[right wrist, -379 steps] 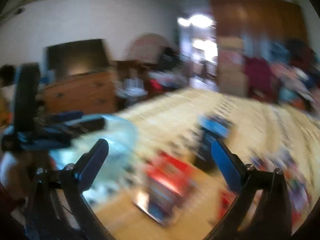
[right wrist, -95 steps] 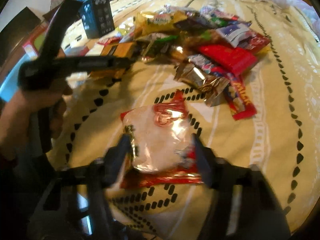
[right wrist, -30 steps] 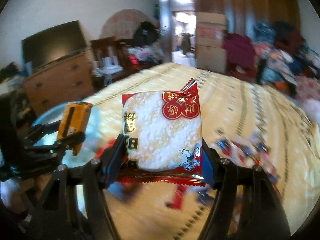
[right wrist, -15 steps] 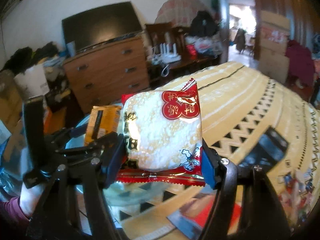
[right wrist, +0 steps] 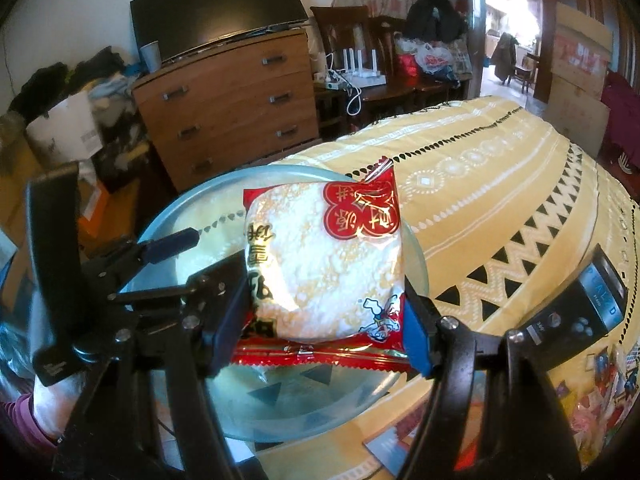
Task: Organize snacks
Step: 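Carry both packs over the glass bowl and open both tools to drop them, then move both tools back over the snack pile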
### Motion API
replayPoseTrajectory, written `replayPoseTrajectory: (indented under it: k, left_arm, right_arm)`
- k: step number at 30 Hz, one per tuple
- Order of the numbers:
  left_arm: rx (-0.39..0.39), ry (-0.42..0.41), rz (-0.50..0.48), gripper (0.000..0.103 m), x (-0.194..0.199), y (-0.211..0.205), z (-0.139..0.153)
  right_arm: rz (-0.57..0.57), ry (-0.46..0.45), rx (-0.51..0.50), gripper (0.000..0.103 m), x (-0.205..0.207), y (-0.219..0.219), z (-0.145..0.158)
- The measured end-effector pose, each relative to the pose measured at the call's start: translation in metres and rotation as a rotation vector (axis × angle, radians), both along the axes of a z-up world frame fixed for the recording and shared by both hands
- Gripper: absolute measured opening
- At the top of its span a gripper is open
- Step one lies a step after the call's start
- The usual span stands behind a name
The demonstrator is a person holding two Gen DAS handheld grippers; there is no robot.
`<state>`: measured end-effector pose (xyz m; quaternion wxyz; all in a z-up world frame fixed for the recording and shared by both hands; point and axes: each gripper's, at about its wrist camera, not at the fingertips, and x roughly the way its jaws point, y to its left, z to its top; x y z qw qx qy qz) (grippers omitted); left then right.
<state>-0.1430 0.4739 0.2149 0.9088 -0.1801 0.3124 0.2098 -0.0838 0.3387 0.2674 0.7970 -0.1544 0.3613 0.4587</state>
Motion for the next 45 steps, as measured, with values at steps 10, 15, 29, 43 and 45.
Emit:
replayPoseTrajectory:
  k: [10, 15, 29, 43, 45]
  left_arm:
    - [-0.002, 0.002, 0.024, 0.076, 0.002, 0.007, -0.002]
    - [-0.006, 0.012, 0.042, 0.081, 0.001, 0.010, -0.007]
    - [0.003, 0.013, 0.046, 0.081, -0.001, 0.007, -0.007]
    - [0.088, -0.030, -0.018, 0.085, -0.012, -0.050, 0.023]
    - [0.099, -0.034, -0.048, 0.085, -0.010, -0.067, 0.026]
  right_arm:
    - [0.005, -0.003, -0.021, 0.077, 0.000, 0.006, -0.005]
    - [-0.005, -0.016, -0.020, 0.088, -0.001, 0.007, -0.009]
    - [-0.019, -0.011, 0.024, 0.088, -0.008, -0.012, -0.011]
    - [-0.072, -0.121, 0.134, 0.092, -0.055, -0.093, 0.014]
    - [-0.097, -0.126, 0.143, 0.092, -0.059, -0.108, 0.014]
